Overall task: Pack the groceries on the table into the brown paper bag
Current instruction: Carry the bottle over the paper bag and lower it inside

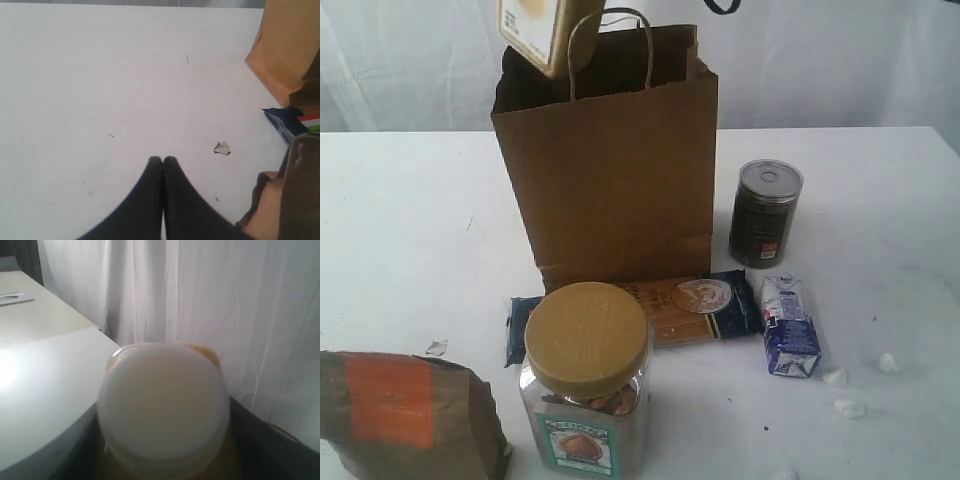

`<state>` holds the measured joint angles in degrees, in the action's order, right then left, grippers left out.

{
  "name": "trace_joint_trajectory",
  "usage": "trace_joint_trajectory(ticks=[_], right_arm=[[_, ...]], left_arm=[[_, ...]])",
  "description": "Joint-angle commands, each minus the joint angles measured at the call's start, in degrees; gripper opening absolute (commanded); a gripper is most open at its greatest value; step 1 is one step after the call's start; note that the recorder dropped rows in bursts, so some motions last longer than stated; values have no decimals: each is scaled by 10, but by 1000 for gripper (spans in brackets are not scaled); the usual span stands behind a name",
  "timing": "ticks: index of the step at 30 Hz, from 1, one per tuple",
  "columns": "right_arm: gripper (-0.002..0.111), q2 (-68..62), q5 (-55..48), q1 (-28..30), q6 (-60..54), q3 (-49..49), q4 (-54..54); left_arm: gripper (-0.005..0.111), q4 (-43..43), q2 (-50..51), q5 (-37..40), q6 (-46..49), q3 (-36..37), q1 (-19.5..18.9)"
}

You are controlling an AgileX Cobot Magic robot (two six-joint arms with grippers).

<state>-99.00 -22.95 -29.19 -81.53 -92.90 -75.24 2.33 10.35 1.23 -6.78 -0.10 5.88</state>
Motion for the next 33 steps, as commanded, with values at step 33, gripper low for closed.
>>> trace_joint_trajectory(ticks=[33], right_arm=[[26,-42,0,2,164,22,217]], left_arm=[[0,6,-3,3,-3,1,0]])
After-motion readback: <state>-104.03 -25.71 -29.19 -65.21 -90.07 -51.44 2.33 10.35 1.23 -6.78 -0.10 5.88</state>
